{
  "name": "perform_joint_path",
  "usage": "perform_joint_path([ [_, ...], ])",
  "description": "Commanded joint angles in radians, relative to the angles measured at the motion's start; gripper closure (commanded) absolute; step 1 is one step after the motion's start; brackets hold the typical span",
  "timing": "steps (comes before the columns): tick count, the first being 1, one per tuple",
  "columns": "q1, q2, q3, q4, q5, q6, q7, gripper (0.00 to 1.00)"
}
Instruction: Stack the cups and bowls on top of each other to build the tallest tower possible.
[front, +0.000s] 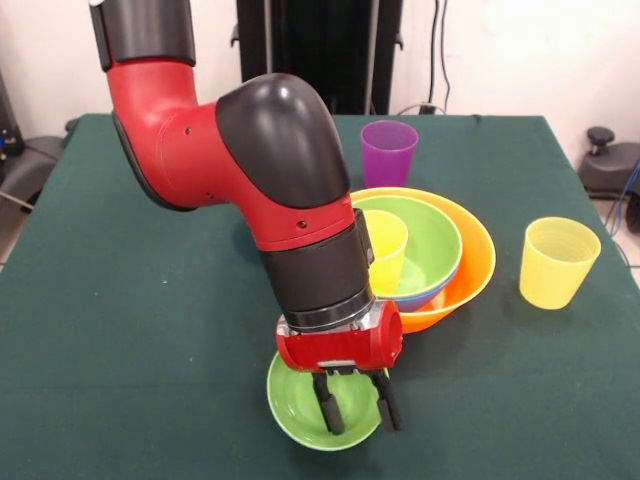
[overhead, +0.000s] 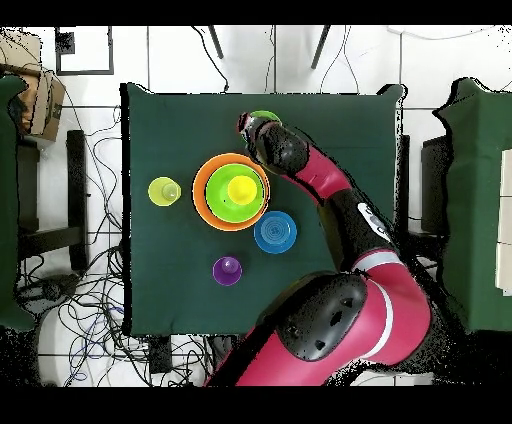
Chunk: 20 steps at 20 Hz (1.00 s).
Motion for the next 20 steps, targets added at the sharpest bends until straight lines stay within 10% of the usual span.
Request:
perform_joint_path([
  [1,0.026,0.034,-0.008,-0.025,0.003,-0.046,0.155,0.0],
  [7,0.024,-0.061,-0.049,0.06,-0.001,-0.037,0.215,0.0],
  [14,0.095,-0.383,-0.247,0.232,0.036,0.169,0.339,0.0],
  [20,0.121,-0.429,-0.285,0.25,0.04,0.22,0.368,0.0],
])
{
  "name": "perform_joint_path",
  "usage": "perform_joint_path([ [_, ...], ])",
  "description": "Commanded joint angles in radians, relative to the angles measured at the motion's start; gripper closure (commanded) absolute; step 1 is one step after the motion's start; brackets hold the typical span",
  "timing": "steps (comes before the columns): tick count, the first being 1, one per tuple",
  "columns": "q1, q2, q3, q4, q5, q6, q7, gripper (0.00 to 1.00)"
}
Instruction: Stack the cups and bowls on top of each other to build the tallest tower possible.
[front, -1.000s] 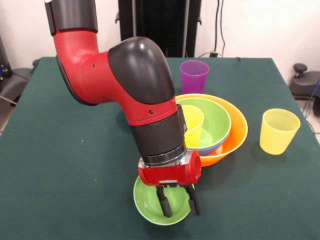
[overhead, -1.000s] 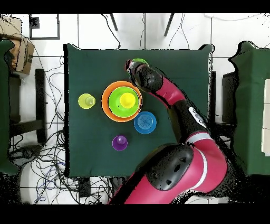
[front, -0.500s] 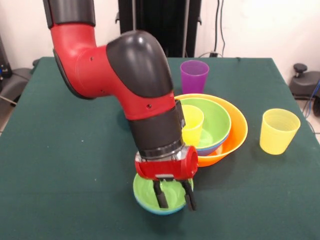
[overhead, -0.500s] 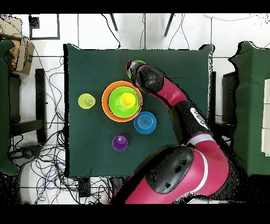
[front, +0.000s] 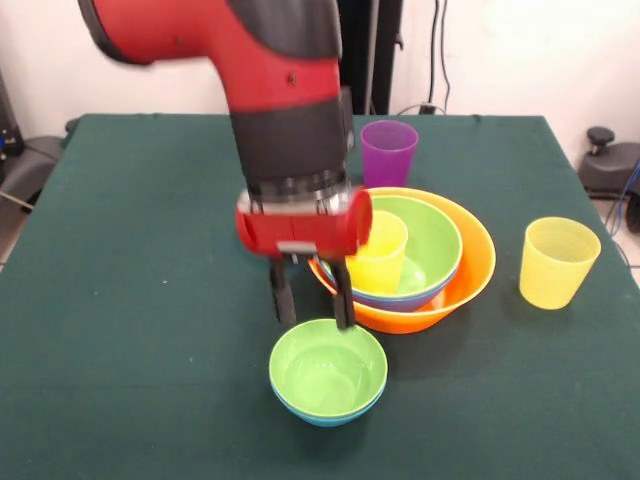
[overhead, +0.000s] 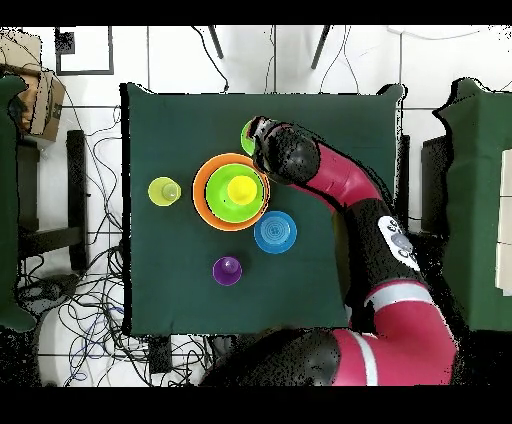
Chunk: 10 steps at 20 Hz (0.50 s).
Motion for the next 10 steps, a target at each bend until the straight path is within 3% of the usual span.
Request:
perform_joint_path([
  [1,0.042,-0.127,-0.088,0.082,0.022,0.141,0.183,0.0],
  [7,0.072,-0.068,-0.091,0.026,0.037,0.097,0.247,0.0],
  [10,0.146,0.009,-0.168,-0.051,0.058,0.052,0.32,0.0],
])
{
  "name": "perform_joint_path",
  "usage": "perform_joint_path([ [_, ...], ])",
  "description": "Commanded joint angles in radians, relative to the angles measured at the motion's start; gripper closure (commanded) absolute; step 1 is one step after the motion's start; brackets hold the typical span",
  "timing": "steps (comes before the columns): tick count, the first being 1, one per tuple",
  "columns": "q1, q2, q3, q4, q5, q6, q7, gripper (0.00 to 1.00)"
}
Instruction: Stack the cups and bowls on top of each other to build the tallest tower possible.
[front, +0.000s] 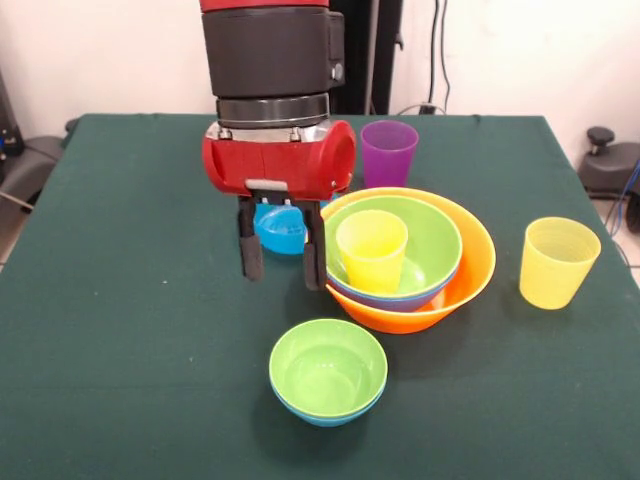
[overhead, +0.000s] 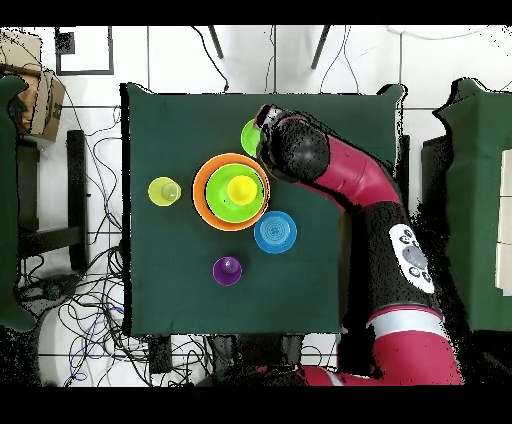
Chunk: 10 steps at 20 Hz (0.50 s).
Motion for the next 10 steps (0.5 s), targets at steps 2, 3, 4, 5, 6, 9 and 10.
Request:
perform_joint_path([
  [2,0.12,0.13,-0.109,-0.064,0.043,0.009,0.25,0.0],
  [3,0.122,0.135,-0.113,-0.064,0.045,0.001,0.251,0.0],
  [4,0.131,0.145,-0.122,-0.072,0.05,-0.01,0.26,0.0],
  [5,0.131,0.146,-0.124,-0.07,0.053,-0.019,0.262,0.0],
  [6,0.137,0.153,-0.128,-0.076,0.057,-0.029,0.268,0.0],
  [9,0.145,0.162,-0.135,-0.086,0.064,-0.041,0.283,0.0],
  [10,0.154,0.169,-0.144,-0.094,0.068,-0.044,0.292,0.0],
])
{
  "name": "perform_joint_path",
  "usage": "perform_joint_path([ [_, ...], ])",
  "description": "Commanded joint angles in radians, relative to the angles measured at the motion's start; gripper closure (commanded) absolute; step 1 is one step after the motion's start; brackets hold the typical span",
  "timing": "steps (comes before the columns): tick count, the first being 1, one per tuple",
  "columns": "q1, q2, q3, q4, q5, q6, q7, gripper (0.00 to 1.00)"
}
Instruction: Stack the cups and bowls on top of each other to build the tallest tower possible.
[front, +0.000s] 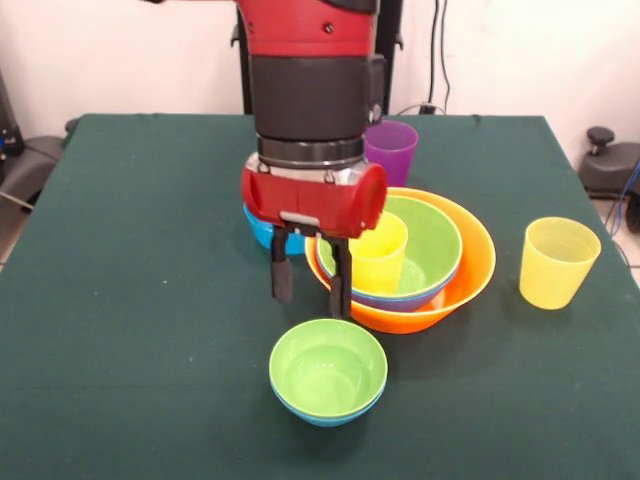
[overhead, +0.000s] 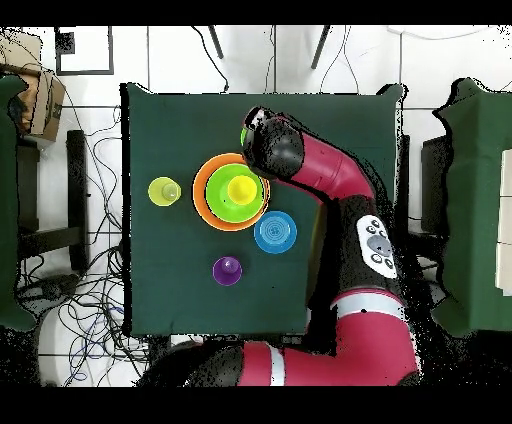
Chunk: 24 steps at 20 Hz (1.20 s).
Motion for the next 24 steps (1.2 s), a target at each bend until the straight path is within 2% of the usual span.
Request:
perform_joint_path([
  [1,0.037,0.091,-0.026,-0.034,0.021,-0.034,0.185,0.0],
  [15,0.054,0.119,-0.027,-0.055,0.023,-0.078,0.202,0.0],
  [18,0.052,0.09,0.002,-0.031,0.049,-0.067,0.222,0.0],
  [24,0.093,0.065,-0.007,-0.032,0.11,-0.03,0.272,0.0],
])
